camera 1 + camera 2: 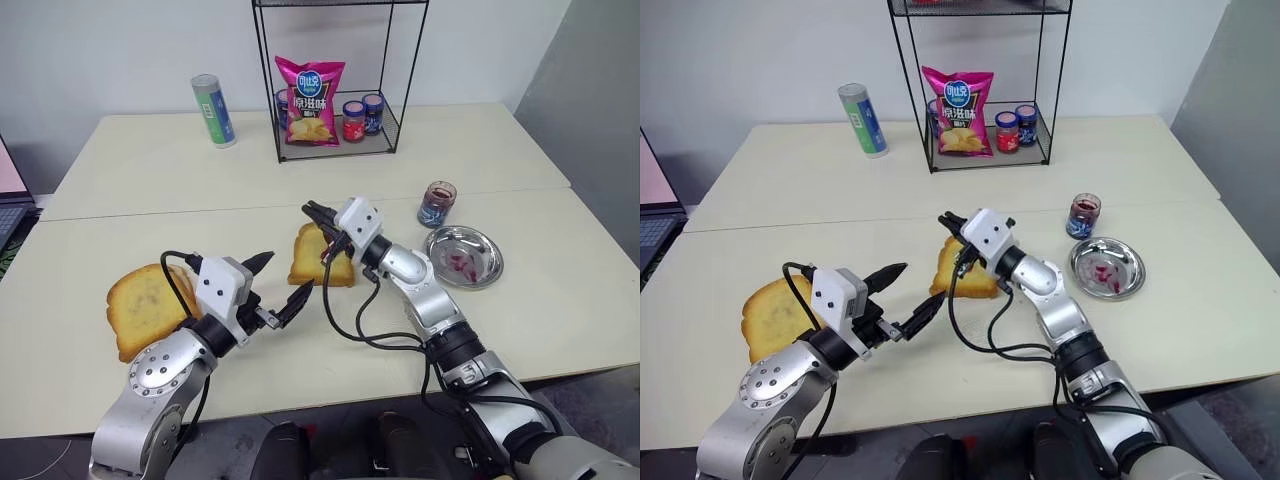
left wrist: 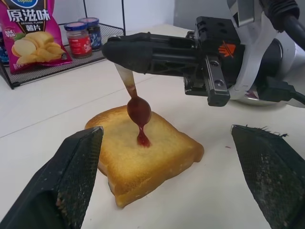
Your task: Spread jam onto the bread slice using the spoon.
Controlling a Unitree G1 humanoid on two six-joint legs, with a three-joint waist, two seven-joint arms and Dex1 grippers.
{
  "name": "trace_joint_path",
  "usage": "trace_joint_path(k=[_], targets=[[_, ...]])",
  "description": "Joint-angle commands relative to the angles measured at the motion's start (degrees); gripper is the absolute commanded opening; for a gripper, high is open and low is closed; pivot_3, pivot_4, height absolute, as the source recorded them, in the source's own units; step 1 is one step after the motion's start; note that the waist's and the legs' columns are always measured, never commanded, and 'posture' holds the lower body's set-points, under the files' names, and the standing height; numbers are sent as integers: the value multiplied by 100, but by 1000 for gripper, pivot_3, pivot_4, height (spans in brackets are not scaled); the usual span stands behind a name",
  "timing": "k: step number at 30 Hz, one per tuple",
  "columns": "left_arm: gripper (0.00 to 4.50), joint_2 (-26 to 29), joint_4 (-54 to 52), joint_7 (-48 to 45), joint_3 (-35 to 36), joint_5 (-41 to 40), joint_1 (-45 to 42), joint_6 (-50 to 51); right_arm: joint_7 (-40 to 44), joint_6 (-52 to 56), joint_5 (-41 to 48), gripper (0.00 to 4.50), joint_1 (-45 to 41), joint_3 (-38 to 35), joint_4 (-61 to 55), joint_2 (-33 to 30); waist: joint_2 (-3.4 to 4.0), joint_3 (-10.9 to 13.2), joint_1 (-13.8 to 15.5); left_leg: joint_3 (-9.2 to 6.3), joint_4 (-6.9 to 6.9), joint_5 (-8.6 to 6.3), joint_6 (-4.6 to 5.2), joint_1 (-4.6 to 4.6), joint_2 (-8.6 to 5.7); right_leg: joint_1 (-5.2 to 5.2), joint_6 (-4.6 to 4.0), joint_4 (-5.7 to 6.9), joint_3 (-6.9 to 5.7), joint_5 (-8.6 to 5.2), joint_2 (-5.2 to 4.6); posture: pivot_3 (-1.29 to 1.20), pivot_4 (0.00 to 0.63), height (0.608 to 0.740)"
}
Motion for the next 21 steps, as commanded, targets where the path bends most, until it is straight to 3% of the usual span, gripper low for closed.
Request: trace_joint_path(k=[1, 12, 21], targets=[[4500, 30, -91, -17, -20, -19, -77, -53, -50, -216, -63, 7, -147, -88, -18, 18, 0, 0, 0, 0, 0, 0, 0, 0, 0, 0, 0, 0, 0, 0, 0, 0, 150, 740], [4500, 80, 4, -61, 104, -2, -56, -89, -63, 242, 285, 7, -319, -468, -445, 18, 0, 0, 0, 1, 0, 0, 0, 0, 0, 0, 0, 1, 1, 0, 0, 0, 150, 740], [4500, 102, -139, -52, 96, -18, 170, -92, -326, 2359, 1656, 7, -267, -1294, -1458, 388, 0, 0, 1, -1, -1, 0, -1, 0, 2, -1, -1, 1, 0, 0, -10, 0, 150, 740]])
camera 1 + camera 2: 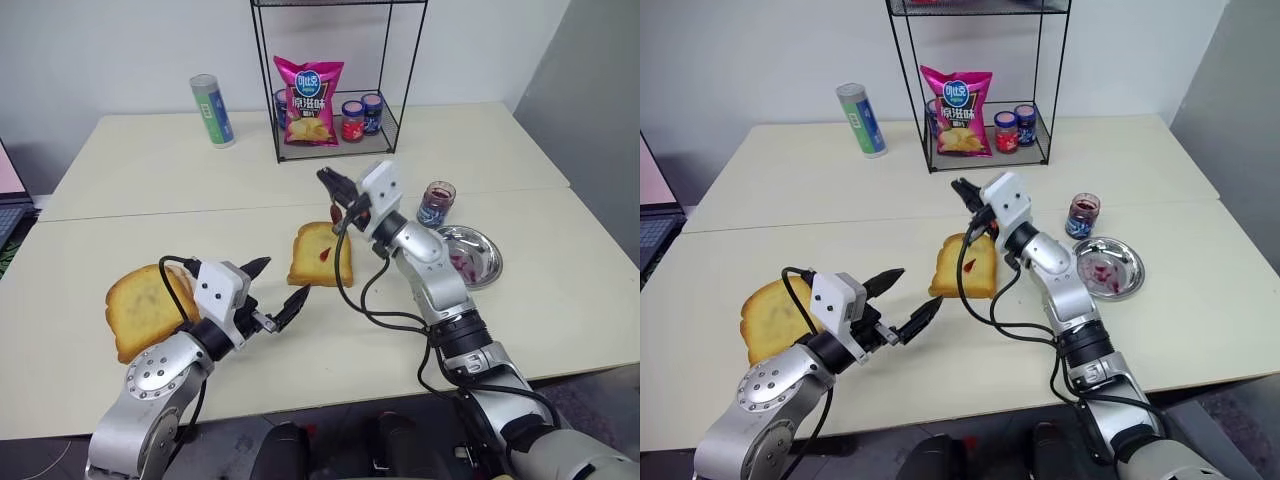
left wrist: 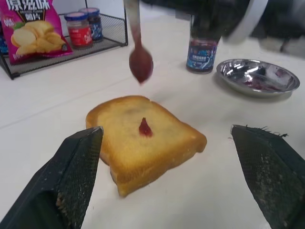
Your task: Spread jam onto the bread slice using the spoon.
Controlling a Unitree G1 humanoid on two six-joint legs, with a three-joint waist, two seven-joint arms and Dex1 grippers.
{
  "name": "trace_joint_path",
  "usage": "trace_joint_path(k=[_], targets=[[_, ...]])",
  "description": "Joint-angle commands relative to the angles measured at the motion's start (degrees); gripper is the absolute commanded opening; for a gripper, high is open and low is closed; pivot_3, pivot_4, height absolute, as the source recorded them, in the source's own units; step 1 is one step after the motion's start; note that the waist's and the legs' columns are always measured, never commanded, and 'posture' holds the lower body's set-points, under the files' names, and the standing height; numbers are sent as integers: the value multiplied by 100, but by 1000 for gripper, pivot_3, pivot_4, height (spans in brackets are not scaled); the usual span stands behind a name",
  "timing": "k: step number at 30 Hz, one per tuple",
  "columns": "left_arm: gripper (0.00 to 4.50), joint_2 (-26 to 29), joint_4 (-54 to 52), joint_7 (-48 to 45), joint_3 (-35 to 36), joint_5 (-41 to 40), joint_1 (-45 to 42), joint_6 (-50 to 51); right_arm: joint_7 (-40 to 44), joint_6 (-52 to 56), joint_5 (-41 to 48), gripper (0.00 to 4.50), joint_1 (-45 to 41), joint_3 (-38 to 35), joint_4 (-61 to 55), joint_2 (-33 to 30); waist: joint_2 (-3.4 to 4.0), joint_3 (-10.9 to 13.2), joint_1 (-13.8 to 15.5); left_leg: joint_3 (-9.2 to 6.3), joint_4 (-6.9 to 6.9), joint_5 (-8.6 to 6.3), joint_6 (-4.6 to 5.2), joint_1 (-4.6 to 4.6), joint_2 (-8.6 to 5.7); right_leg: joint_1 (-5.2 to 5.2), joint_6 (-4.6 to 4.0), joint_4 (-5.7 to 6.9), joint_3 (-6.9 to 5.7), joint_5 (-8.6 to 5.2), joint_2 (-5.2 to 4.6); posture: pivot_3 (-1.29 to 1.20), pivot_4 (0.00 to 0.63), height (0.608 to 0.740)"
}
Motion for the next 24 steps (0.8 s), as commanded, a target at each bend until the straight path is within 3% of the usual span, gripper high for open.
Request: trace_joint_path(k=[1, 9, 24], targets=[[4500, 37, -222, 9, 40, -23, -11, -72, -330, 1234, 905, 7, 7, -546, -575, 284, 0, 0, 0, 0, 1, 0, 0, 0, 0, 0, 0, 2, 0, 0, 0, 0, 150, 740], [4500, 87, -242, -32, 86, -63, 14, -48, -885, 2846, 2109, 7, 41, -1395, -497, 668, 0, 0, 0, 1, 1, 0, 0, -1, 0, 0, -3, -1, 0, 2, -3, 0, 150, 740], [4500, 159, -288, 3, 54, -91, 23, -48, -1118, 3097, 2716, 7, 3, -1982, 377, 1028, 0, 0, -7, 1, -1, 0, 1, -4, -4, 0, -1, -6, 0, 1, 6, 0, 150, 740]])
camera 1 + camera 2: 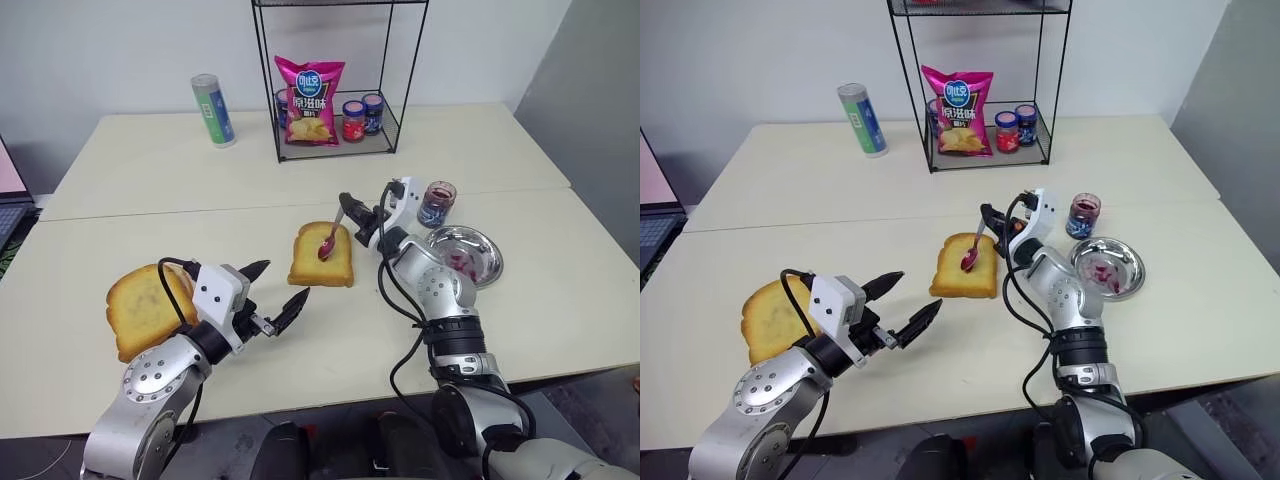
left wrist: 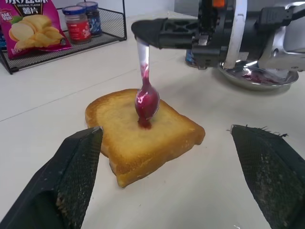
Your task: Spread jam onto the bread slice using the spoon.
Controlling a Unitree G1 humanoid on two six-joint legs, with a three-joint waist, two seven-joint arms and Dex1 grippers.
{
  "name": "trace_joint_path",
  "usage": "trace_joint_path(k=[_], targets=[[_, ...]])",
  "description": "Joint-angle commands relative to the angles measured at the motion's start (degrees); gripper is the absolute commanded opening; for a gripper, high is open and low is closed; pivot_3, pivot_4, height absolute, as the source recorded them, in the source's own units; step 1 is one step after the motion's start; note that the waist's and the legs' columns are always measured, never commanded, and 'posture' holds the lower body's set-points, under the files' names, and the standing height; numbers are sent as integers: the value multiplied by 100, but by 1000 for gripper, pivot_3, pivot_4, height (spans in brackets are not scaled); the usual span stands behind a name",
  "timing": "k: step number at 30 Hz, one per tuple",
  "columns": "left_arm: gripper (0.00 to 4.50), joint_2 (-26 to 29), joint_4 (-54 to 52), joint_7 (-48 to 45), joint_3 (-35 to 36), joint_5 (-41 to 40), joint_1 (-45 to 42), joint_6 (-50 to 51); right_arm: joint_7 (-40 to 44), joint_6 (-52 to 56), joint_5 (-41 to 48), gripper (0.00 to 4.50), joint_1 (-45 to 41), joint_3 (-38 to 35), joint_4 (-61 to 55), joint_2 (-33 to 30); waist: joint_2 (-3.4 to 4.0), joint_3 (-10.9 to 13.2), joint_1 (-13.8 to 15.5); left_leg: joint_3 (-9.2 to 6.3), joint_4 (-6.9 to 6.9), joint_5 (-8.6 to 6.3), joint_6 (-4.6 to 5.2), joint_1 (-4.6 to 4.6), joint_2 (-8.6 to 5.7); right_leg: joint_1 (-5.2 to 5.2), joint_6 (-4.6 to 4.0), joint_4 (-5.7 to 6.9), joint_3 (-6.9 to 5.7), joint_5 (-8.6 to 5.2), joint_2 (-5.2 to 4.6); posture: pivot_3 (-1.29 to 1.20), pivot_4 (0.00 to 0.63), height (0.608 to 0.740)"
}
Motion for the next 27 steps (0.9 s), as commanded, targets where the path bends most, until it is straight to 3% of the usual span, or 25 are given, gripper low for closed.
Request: trace_joint_path(k=[1, 16, 22, 27], targets=[[4500, 29, -239, -2, 49, -41, -20, -56, 107, -165, 82, 7, -79, 10, 145, 140, 0, 0, -5, 1, 0, 0, 0, 0, 0, 0, 0, 0, 0, 0, 0, 0, 150, 740], [4500, 24, -161, -24, 1, -23, -130, -72, 111, -2013, -378, 7, -866, -326, 1556, -111, 0, 0, -11, 1, -2, 0, 0, 1, 2, -2, 2, 0, 1, 1, 11, 0, 150, 740], [4500, 21, -134, -25, 3, -16, -148, -77, 103, -1828, -180, 7, -836, -379, 1253, -117, 1, 1, -10, 2, -5, 0, 0, -2, 2, -2, 1, -3, 2, 1, 4, 0, 150, 740], [4500, 25, -129, -45, 9, -28, -136, -81, 250, -1055, 296, 7, -719, -389, 843, -47, 1, 1, -9, 1, -4, 0, 0, -1, 5, -2, 1, 0, 1, 1, 3, 0, 150, 740]])
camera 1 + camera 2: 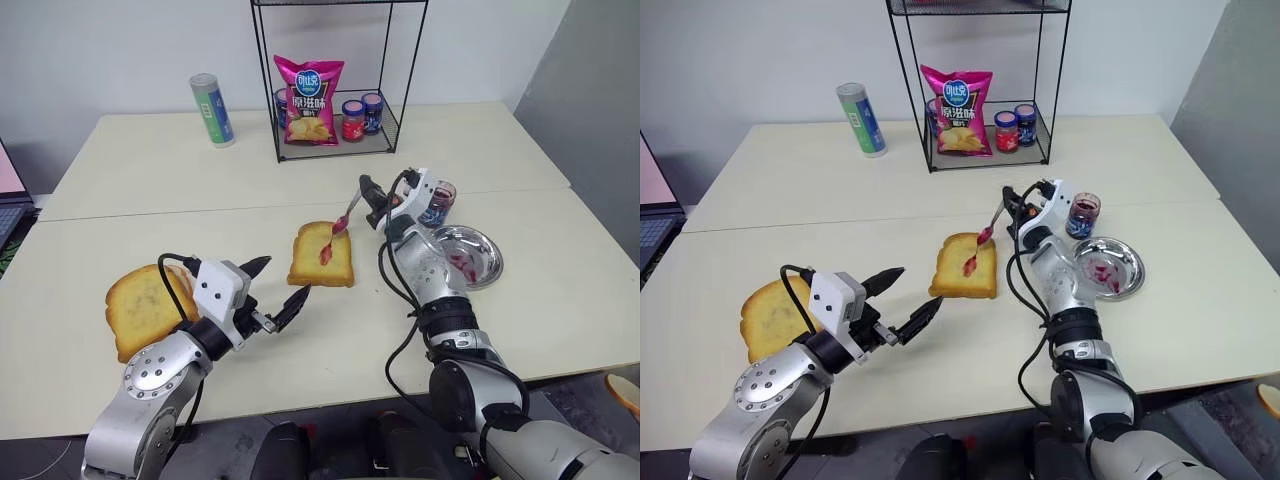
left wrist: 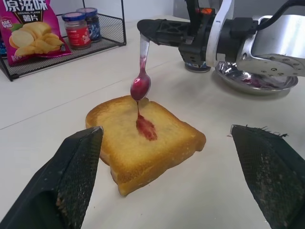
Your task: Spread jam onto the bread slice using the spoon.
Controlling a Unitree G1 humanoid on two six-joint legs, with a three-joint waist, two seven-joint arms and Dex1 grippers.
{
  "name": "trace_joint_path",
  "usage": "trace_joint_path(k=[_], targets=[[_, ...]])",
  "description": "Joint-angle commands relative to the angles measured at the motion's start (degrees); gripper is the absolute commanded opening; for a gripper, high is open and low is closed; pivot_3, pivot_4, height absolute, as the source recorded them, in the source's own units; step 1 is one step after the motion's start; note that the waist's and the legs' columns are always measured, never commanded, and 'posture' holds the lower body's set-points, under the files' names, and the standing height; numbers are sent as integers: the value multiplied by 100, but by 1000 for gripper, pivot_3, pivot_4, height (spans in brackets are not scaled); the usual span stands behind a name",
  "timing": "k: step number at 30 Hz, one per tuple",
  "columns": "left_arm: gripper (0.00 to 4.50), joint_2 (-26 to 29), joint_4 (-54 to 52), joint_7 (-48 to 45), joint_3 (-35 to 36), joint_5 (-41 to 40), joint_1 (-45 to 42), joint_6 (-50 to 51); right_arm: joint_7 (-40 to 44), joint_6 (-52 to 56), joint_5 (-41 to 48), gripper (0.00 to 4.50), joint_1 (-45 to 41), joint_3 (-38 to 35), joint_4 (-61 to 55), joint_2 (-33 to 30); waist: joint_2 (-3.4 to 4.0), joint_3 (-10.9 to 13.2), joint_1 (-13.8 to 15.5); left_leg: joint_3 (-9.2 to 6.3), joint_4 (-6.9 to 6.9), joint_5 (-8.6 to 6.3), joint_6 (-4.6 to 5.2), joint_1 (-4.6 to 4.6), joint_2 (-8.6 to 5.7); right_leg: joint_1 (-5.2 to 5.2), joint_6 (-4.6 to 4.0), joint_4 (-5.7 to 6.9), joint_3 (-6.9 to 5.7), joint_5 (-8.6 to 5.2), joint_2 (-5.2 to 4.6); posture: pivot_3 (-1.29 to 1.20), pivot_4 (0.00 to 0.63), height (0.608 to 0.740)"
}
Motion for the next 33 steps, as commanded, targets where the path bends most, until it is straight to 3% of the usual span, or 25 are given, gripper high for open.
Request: trace_joint_path(k=[1, 9, 24, 33], targets=[[4500, 26, -126, -42, 16, -27, -25, -81, 151, 517, 370, 7, 67, 26, -501, 66, 0, 0, 0, 0, 0, 0, 0, 0, 0, 0, 0, 0, 0, 0, 0, 0, 150, 740], [4500, 57, -167, -54, 8, 5, 6, -86, 235, 194, -140, 7, 403, 324, -37, 87, 0, 0, -1, 2, 1, 0, 0, -1, -3, 0, 0, -2, 1, 0, -3, 0, 150, 740], [4500, 49, -26, -85, -50, 34, -134, -134, -275, -990, -276, 7, -268, -154, 953, 84, 0, 0, -1, 1, -1, 0, 0, 1, -1, 1, 0, -2, 0, 0, 2, 0, 150, 740], [4500, 21, 58, -136, -76, 55, -213, -168, -274, -22, 233, 7, -18, -134, -130, 141, 1, 0, -1, 0, -1, 0, 0, -1, -1, 0, 0, -2, 0, 0, -4, 0, 150, 740]])
